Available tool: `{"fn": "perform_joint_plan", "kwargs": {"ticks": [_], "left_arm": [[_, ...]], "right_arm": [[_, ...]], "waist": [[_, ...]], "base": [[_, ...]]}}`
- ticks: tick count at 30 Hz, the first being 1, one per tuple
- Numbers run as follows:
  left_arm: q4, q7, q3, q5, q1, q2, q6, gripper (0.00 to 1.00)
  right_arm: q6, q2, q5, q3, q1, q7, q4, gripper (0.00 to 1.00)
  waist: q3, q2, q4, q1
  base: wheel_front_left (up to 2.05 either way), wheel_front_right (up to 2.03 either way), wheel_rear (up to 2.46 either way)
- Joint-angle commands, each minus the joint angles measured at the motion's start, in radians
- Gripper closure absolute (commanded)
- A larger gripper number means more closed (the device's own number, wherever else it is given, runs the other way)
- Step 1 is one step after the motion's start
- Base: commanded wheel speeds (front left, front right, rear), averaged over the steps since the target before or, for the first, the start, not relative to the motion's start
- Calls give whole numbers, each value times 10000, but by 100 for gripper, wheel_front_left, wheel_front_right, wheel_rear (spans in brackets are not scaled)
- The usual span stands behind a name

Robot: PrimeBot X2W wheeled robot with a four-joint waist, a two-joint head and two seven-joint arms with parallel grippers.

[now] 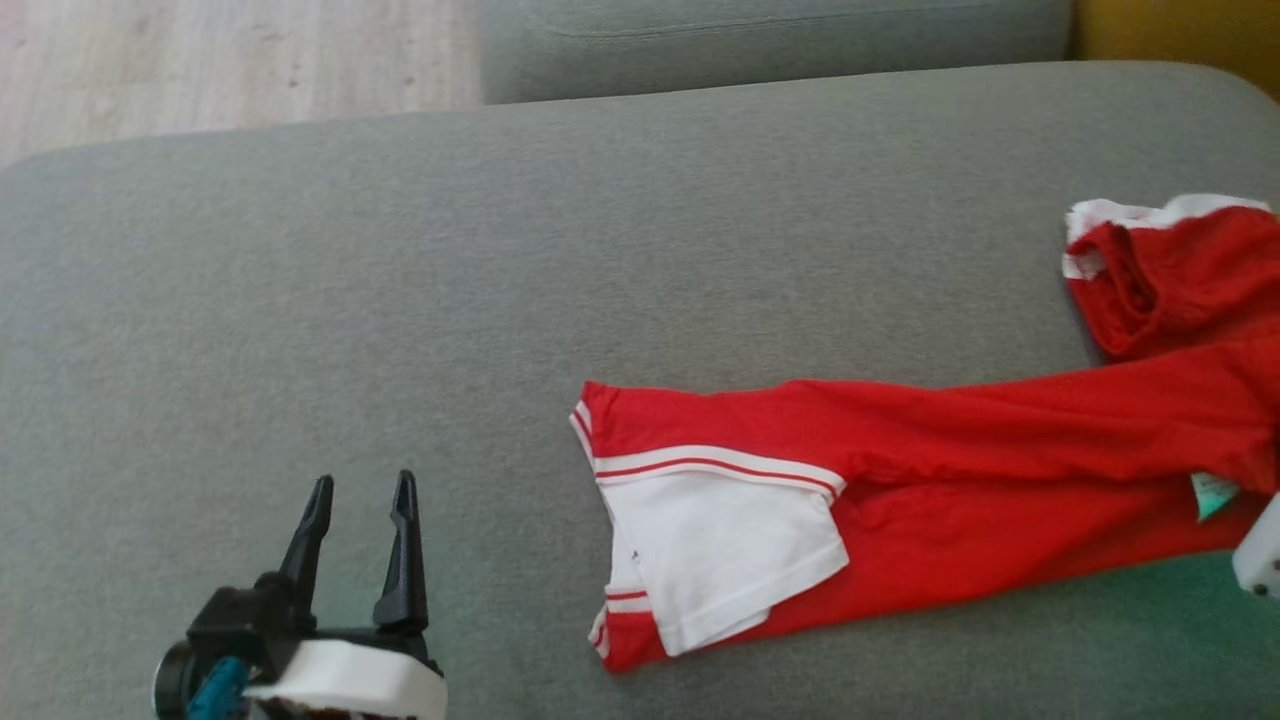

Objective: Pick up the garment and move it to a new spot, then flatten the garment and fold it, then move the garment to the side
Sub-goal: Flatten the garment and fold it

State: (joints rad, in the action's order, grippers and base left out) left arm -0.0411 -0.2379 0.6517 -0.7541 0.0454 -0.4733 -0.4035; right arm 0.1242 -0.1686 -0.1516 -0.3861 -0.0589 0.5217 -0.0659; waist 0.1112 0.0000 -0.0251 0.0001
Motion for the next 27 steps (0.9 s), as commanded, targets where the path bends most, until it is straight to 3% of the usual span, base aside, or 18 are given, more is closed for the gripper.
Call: {"fn": "perform_joint_plan", "kwargs": {"ticks": [1, 8, 17, 27], "left_arm": [[-200, -58, -274, 129, 498, -101, 39, 0], [32, 42, -52, 175, 689, 34, 158, 0], [10, 142, -13, 154, 535, -119, 92, 0], [-179, 284, 56, 153, 454, -264, 42, 0]], "right_arm": [[65, -123, -189, 261, -268, 72, 533, 100], [65, 473, -920, 1421, 234, 608, 1497, 100], [65, 1086, -2389, 3706, 846, 855, 2789, 100], [65, 1181, -3287, 6216, 450, 20, 1686, 100]], "waist": [[-48, 0, -132, -1], [-369, 0, 50, -1], [-815, 0, 1099, -1], [-836, 0, 2200, -1]], "base": [[0, 0, 0], [0, 0, 0], [0, 0, 0], [0, 0, 0]]}}
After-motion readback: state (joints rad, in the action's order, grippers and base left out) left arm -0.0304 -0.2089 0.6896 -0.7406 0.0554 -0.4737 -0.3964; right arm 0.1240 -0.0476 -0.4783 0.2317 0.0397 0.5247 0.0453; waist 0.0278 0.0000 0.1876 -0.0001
